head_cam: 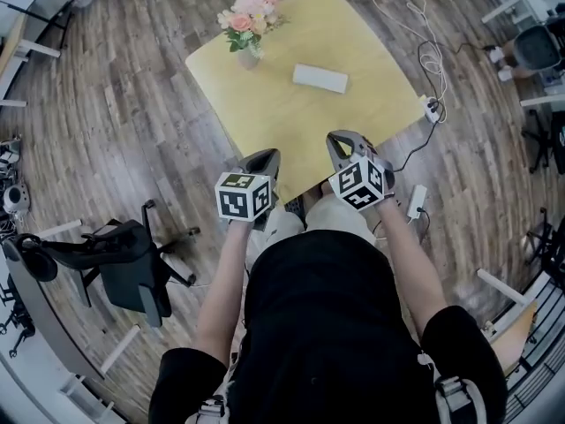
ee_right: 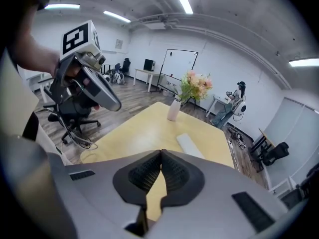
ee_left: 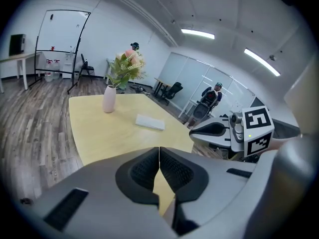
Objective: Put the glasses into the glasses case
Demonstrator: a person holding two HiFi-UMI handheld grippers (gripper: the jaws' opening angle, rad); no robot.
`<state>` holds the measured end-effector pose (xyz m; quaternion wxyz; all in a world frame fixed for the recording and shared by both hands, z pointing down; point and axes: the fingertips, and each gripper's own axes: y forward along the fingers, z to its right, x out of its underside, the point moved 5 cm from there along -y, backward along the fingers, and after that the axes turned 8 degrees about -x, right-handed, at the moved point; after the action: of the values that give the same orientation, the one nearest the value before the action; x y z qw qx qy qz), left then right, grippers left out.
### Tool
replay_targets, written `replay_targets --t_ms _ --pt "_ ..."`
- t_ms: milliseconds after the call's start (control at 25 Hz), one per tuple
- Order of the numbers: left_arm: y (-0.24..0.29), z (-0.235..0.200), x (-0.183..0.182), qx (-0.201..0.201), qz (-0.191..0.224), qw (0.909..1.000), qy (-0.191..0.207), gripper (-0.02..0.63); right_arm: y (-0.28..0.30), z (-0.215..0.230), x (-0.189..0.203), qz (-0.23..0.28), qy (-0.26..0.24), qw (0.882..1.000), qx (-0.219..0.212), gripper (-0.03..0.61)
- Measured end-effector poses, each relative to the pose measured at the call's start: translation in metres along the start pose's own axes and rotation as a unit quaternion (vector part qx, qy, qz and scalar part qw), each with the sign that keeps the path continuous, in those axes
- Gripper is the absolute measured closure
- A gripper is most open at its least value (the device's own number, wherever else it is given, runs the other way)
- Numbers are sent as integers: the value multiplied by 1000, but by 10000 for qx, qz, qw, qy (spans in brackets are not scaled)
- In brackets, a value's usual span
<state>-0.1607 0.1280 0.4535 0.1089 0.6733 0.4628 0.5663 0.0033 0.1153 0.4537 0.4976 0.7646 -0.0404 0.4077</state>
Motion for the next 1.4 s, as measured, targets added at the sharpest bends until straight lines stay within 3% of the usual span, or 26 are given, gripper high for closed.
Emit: replay_targets --t_ms 200,400,560,840,1400 --pt "-19 7 -6 164 285 9994 120 589 -29 -21 -19 404 281 9986 196 561" --pt "-37 7 -12 215 493 9984 178 589 -59 -28 -38 1074 908 9896 295 561" --pt "-46 9 -19 277 748 9965 244 589 -83 -22 -47 1747 1515 9721 389 561" --pt "-65 26 -37 388 1272 9905 350 589 -122 -9 -45 2691 2467 9306 272 563" --pt "-64 31 -45 399 1445 9880 364 589 -136 0 -47 2729 2261 9348 248 565"
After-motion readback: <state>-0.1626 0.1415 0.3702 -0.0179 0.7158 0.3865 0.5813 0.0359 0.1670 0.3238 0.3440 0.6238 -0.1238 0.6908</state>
